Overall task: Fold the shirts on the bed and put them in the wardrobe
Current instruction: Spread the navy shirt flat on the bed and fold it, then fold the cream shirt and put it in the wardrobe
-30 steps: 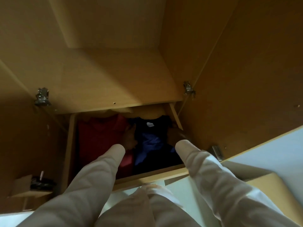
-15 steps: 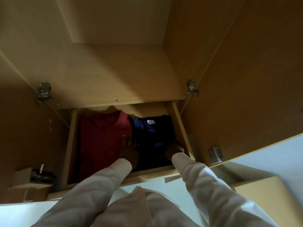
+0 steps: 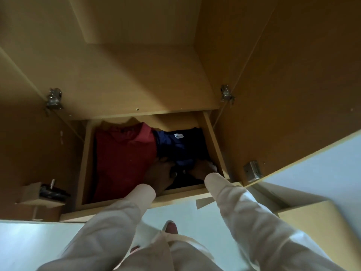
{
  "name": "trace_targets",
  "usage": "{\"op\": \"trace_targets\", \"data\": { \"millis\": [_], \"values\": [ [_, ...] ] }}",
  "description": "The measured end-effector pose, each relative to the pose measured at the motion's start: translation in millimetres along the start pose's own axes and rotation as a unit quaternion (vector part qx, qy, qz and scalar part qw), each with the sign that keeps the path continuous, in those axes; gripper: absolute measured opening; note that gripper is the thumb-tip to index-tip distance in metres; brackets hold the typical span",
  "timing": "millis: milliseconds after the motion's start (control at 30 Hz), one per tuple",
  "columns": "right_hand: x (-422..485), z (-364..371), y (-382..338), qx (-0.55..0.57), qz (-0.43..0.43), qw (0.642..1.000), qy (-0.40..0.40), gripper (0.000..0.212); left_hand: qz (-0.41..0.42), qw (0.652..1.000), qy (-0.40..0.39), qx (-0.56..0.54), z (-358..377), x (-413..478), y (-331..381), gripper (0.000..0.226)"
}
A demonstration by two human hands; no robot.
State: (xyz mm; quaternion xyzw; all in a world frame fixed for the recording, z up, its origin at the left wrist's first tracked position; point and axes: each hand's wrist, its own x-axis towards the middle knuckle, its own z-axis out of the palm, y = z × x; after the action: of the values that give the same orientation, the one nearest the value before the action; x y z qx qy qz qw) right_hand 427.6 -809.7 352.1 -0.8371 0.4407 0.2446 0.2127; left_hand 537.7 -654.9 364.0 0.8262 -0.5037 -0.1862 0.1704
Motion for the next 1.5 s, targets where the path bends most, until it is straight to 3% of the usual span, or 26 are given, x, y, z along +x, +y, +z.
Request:
{"op": "trace_targets", "data": {
  "millis": [200, 333, 467, 667, 800, 933, 1133, 1400, 1500],
  "values": [
    [-75.1, -26.1, 15.9, 0.206, -0.094, 0.968, 0.112, 0.064, -0.021, 0.969, 0.079, -0.233, -9.0, -26.1, 28.7, 0.016],
    [-142.2, -7.8, 31.5, 0.364, -0.111, 0.901, 0.207, 0.051, 0.029, 0.953, 0.064, -0.294, -4.6, -60.2, 40.5, 0.015],
    [-201.8, 38.7, 38.9, 0.387, -0.067, 0.88, 0.267, 0.037, 0.028, 0.939, -0.01, -0.342, 10.4, -109.5, 37.3, 0.014],
    [-273.6, 156.5, 28.2, 0.426, 0.0, 0.874, 0.232, 0.023, 0.01, 0.935, -0.162, -0.315, 61.0, -200.0, 0.3, 0.016],
    [-310.8, 234.7, 26.9, 0.5, 0.076, 0.842, 0.189, 0.035, 0.007, 0.918, -0.28, -0.281, 94.7, -262.8, -10.9, 0.027],
    [-326.0, 297.0, 40.0, 0.509, 0.118, 0.835, 0.172, 0.032, 0.0, 0.9, -0.341, -0.27, 140.7, -303.0, -21.1, 0.031],
    [-301.9, 385.3, 70.3, 0.487, 0.153, 0.84, 0.186, 0.034, 0.003, 0.892, -0.377, -0.249, 245.9, -323.1, -39.1, 0.033],
    [-251.1, 527.2, 156.9, 0.5, 0.177, 0.805, 0.267, 0.017, 0.018, 0.916, -0.337, -0.215, 428.6, -319.9, -50.9, 0.02],
    [-262.7, 579.5, 196.0, 0.497, 0.189, 0.791, 0.303, 0.02, 0.068, 0.919, -0.323, -0.217, 479.8, -326.5, -27.3, 0.021]
  ]
}}
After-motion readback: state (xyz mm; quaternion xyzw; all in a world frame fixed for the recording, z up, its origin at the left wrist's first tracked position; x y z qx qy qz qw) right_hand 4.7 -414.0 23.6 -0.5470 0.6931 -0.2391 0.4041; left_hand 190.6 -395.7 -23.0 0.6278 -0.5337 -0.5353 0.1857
